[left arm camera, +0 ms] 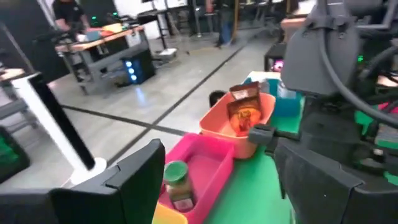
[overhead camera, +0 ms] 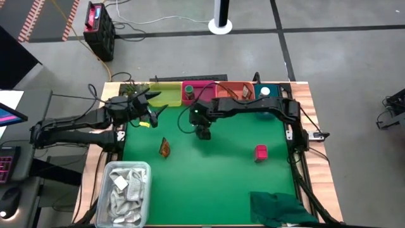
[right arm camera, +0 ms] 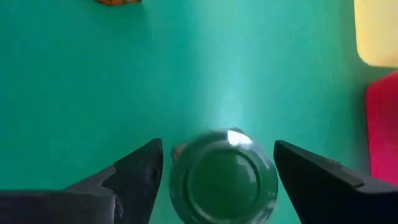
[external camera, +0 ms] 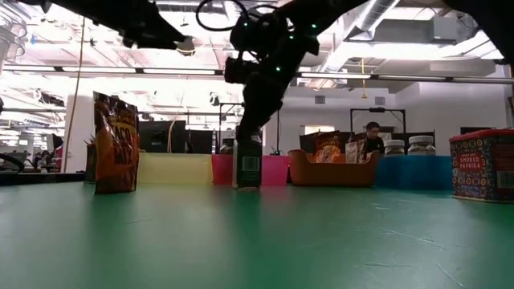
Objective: Sort spices by type
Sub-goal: Put the green seasoning bottle into the red bin
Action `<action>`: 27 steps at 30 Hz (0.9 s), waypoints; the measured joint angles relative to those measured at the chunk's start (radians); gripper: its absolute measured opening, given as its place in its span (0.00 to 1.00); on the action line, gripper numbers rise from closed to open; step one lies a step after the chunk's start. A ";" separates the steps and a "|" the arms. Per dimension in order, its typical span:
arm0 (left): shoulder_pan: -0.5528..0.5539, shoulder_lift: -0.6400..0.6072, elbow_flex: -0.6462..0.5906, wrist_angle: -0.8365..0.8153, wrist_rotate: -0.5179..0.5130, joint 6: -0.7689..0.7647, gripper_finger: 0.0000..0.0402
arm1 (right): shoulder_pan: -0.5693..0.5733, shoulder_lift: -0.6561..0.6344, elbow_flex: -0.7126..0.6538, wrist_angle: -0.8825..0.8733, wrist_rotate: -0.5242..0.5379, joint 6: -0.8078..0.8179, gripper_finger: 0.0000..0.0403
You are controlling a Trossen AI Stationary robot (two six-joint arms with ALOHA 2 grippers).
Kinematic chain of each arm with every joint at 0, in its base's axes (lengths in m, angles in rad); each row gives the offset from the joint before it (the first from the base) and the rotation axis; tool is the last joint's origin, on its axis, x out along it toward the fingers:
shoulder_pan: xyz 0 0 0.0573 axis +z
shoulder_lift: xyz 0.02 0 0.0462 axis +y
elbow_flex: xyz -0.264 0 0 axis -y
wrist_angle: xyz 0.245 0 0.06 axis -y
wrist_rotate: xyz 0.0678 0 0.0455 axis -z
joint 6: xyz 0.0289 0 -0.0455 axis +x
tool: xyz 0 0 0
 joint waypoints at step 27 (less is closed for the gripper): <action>0.002 -0.116 -0.001 -0.099 -0.106 -0.020 0.72 | -0.013 0.104 0.133 -0.167 0.004 -0.079 0.55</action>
